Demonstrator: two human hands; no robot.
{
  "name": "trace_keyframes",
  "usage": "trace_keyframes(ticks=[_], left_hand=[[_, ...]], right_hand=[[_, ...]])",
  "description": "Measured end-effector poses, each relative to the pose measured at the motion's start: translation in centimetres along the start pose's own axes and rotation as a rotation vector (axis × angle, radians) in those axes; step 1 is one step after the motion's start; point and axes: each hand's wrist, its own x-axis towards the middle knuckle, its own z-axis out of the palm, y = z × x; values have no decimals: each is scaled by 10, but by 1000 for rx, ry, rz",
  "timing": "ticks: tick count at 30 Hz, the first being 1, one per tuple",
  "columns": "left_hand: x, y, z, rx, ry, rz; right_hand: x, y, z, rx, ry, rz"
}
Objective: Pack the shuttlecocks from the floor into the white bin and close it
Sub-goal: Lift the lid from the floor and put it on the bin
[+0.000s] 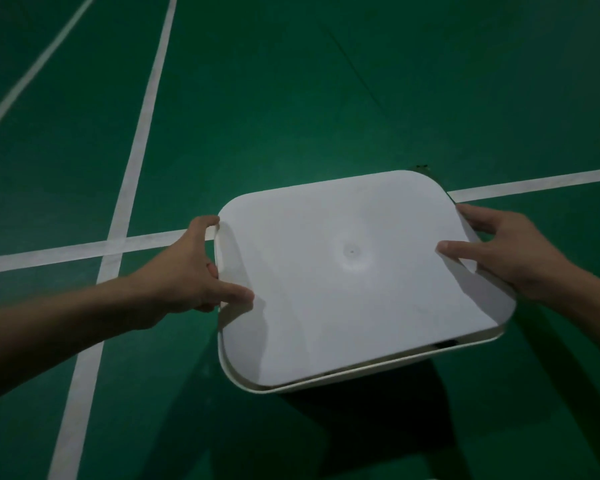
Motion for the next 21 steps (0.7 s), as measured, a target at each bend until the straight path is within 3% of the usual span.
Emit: trace_keyframes(ticks=[13,21], left_hand=[[11,9,-3,-106,39,4],[11,17,-10,-13,75,51]], right_hand=[[-6,-10,-2,22,-50,54],[-4,-13,-2,-27,-38,30]])
